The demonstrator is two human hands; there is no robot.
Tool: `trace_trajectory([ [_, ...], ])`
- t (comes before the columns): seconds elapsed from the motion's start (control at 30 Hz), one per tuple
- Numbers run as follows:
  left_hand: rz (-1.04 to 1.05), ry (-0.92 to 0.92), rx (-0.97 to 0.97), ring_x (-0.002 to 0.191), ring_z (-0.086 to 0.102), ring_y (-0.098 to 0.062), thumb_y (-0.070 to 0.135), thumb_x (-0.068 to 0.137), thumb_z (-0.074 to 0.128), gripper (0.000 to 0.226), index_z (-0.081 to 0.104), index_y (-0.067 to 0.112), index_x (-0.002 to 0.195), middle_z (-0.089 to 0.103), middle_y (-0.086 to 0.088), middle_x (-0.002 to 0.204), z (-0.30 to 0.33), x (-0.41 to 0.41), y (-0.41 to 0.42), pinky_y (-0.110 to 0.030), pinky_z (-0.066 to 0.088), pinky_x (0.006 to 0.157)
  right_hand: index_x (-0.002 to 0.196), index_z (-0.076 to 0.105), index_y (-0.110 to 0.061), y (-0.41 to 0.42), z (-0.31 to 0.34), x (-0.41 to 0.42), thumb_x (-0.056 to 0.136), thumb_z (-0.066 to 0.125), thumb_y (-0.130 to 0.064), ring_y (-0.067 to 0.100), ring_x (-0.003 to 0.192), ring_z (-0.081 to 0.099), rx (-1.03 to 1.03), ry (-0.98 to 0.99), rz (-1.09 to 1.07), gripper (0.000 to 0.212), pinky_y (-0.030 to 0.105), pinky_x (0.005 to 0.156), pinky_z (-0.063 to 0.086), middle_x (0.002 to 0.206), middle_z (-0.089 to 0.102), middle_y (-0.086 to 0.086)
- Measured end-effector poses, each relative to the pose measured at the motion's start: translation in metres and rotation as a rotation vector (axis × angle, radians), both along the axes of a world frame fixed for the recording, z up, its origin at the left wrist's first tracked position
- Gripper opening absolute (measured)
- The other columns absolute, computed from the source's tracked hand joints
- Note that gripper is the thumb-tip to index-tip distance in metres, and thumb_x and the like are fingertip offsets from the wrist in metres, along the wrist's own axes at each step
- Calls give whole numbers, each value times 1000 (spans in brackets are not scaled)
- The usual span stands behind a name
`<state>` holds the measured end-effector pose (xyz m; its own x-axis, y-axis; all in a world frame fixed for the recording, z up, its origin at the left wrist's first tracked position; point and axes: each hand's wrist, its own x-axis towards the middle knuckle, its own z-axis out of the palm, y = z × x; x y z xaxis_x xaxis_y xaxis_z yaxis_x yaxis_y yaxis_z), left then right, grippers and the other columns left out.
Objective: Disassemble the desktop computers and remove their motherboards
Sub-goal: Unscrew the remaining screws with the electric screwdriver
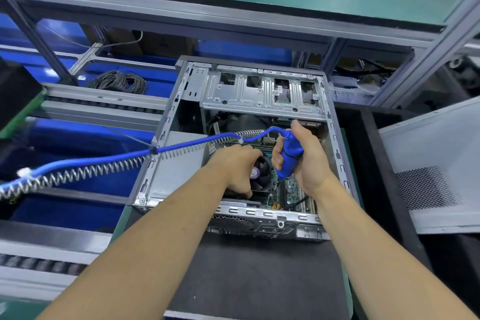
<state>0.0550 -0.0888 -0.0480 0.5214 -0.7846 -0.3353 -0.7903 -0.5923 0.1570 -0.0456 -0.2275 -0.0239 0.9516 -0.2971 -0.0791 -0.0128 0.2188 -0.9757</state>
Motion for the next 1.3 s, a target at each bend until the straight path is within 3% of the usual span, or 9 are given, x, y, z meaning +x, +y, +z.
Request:
trace_trajectory([
  [0.47,2,18,39,111,59,-24,50,61,86,79,48,27,126,58,5,122,2,-2,0,-46,54,88,61,60,-15,2,-5,-2,84,53,-61,25,56,51,-123,29,124,52,34,63,47,58,57,11],
  [0.63,101,330,-37,110,57,-29,23,73,88,79,38,16,134,55,-8,123,-4,-7,-2,-44,49,96,63,59,-12,-1,-5,-8,82,54,-55,24,61,52,-193,26,218,47,30,63,45,59,59,10],
  [0.77,162,378,-1,81,55,-17,26,80,83,70,39,13,133,57,-2,98,-1,-9,0,-29,48,69,56,55,-19,-3,-8,-8,81,49,-47,23,60,50,-227,48,183,38,37,68,40,57,57,10],
  [0.83,186,399,17,95,58,-25,29,81,83,74,36,15,136,59,-9,114,0,-8,0,-37,52,85,56,53,-20,-4,-9,-8,80,49,-45,24,59,49,-219,52,162,35,39,67,39,57,56,10],
  [0.9,195,385,23,106,58,-30,31,80,83,78,35,16,139,58,-11,123,1,-9,0,-43,50,95,56,53,-21,-3,-10,-7,80,49,-44,24,58,49,-204,40,151,34,40,66,39,56,56,10],
  [1.03,167,355,5,98,56,-25,31,77,84,78,38,15,137,59,-8,119,1,-9,-1,-36,49,86,56,56,-17,-1,-8,-7,79,50,-47,25,59,49,-178,18,141,39,40,68,40,55,56,10],
  [1.1,101,286,-32,105,58,-27,37,70,88,86,39,20,139,59,-3,124,5,-7,0,-40,50,90,58,59,-16,0,-5,-9,82,52,-55,25,58,49,-129,-22,110,46,39,68,42,55,56,9],
  [1.2,-56,7,-26,119,56,-24,59,60,87,92,45,29,137,59,4,129,16,-7,2,-44,50,94,64,58,-10,3,7,-6,83,53,-62,24,57,45,145,-101,31,55,32,64,47,57,52,9],
  [1.3,-97,-44,63,118,58,-24,56,63,86,83,49,32,134,62,4,126,30,-3,9,-42,50,94,63,54,-8,18,17,7,86,46,-59,23,56,42,283,-146,18,57,30,60,45,56,48,9],
])
